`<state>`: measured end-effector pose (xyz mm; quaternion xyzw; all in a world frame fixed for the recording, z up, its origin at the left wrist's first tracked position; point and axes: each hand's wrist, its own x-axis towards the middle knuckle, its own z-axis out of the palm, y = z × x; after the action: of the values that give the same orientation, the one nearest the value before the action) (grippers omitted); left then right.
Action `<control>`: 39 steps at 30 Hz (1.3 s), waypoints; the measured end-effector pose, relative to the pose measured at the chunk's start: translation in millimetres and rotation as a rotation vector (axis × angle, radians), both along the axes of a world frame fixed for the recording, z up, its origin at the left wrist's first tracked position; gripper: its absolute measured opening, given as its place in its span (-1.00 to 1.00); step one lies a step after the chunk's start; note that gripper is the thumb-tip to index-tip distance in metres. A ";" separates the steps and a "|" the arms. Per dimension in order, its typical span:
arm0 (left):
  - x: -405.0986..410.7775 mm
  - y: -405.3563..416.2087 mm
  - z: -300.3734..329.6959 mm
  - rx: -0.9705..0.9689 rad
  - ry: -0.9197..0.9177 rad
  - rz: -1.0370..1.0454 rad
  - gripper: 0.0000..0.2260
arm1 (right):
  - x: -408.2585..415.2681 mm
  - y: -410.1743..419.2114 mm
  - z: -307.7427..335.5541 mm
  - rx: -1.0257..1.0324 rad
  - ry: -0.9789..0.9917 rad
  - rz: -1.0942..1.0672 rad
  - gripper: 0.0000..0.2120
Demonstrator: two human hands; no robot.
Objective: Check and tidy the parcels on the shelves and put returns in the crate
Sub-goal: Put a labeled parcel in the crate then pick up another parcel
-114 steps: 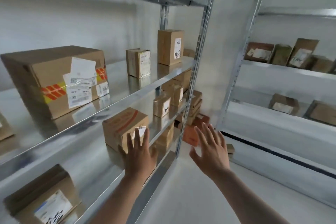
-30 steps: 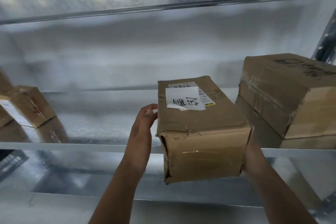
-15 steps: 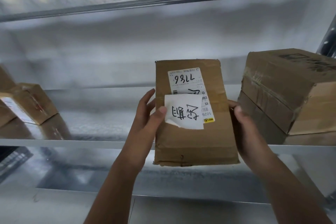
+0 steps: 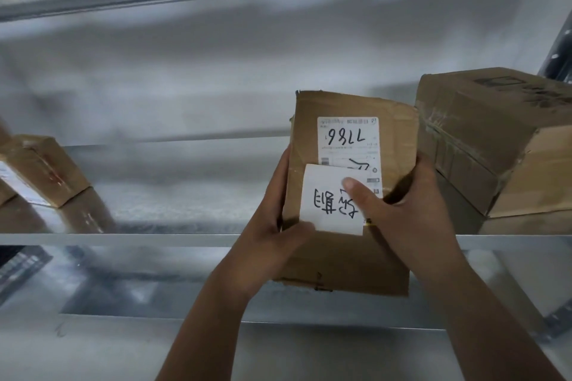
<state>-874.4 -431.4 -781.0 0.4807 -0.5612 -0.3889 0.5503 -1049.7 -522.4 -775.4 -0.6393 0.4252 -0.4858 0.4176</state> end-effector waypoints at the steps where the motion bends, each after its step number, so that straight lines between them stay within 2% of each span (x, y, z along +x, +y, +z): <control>1: 2.6 3.0 -0.1 0.006 0.034 -0.023 -0.22 | 2.2 2.3 1.3 0.017 -0.016 0.019 -0.30; 4: 22.2 20.8 7.2 0.072 0.170 0.020 -0.21 | 30.3 15.4 9.6 0.079 -0.070 0.091 -0.25; 7: 56.5 56.0 29.9 0.131 0.252 0.173 -0.20 | 83.3 41.0 23.6 0.059 0.009 0.139 -0.21; 11: 121.5 142.7 95.9 0.236 0.353 0.415 -0.23 | 176.7 102.7 61.1 0.085 0.034 0.323 -0.29; 14: 173.8 230.3 162.4 0.271 0.374 0.566 -0.22 | 251.3 175.2 118.4 0.128 0.051 0.495 -0.31; 18: 225.4 350.6 273.5 0.208 0.327 0.775 -0.17 | 336.0 275.2 233.5 0.103 0.023 0.715 -0.46; 24: 294.2 528.8 463.1 0.054 0.236 1.059 -0.20 | 466.2 421.7 439.4 0.008 0.037 1.033 -0.55; 29: 357.1 657.9 592.3 -0.001 0.011 1.252 -0.21 | 553.9 522.3 596.7 -0.110 0.043 1.160 -0.59; 32: 387.3 704.8 643.8 -0.013 -0.096 1.265 -0.21 | 596.7 573.8 649.2 -0.172 0.035 1.183 -0.59; 36: 441.0 741.3 685.0 0.030 -0.167 1.340 -0.12 | 656.8 619.9 690.3 -0.195 -0.037 1.196 -0.53; 39: 487.4 754.9 707.8 0.021 -0.240 1.389 -0.10 | 703.4 636.1 714.0 -0.210 -0.099 1.228 -0.58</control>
<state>-386.9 323.5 -73.2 0.7727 -0.1773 0.1028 0.6007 -346.4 113.7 -61.4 -0.7814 -0.0899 -0.2255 0.5749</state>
